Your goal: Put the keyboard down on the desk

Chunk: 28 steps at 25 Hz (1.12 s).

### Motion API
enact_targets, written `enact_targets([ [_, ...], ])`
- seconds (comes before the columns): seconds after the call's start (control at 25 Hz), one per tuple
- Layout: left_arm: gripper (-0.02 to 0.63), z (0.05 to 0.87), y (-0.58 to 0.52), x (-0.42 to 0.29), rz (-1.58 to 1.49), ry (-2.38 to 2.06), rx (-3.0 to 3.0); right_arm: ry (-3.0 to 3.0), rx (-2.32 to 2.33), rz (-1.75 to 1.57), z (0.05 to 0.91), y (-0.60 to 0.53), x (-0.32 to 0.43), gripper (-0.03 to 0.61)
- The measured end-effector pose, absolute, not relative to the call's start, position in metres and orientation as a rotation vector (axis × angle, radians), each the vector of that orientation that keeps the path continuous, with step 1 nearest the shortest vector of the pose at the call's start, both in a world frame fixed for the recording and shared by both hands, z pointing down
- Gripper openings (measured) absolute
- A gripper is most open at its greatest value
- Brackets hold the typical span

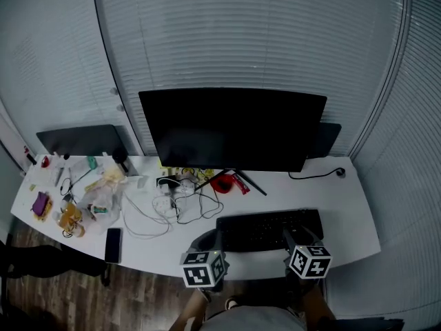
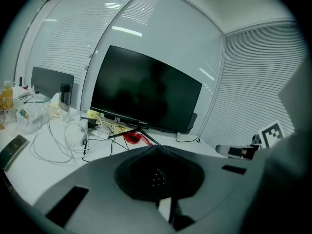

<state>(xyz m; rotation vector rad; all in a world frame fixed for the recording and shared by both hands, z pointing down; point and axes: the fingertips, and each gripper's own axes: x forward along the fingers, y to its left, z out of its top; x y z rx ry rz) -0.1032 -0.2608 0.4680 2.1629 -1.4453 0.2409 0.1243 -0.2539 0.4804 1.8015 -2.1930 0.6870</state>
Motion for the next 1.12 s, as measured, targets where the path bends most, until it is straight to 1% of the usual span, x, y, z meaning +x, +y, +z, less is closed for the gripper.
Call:
enact_targets([
  [0.04, 0.014, 0.468, -0.261, -0.103, 0.235, -1.446, 2.165, -2.192, 1.803, 0.682, 0.48, -0.254, 0.123, 0.18],
  [0.08, 0.013, 0.468, -0.261, -0.103, 0.23, -1.449, 2.164, -2.191, 1.806, 0.675, 0.479, -0.255, 0.123, 0.134],
  [0.12, 0.014, 0.469, -0.261, -0.103, 0.225, -1.451, 2.161, -2.191, 1.805, 0.667, 0.479, -0.255, 0.122, 0.11],
  [0.32, 0.014, 0.466, -0.259, -0.097, 0.213, -1.459, 2.153, -2.208, 1.778, 0.628, 0.473, -0.254, 0.122, 0.104],
  [0.72, 0.014, 0.456, -0.244, -0.065, 0.254, -1.484, 2.162, -2.173, 1.814, 0.601, 0.465, -0.245, 0.159, 0.04],
  [1.12, 0.013, 0.461, -0.211, -0.052, 0.27, -1.571, 2.106, -2.164, 1.793, 0.534, 0.464, -0.215, 0.188, 0.034],
])
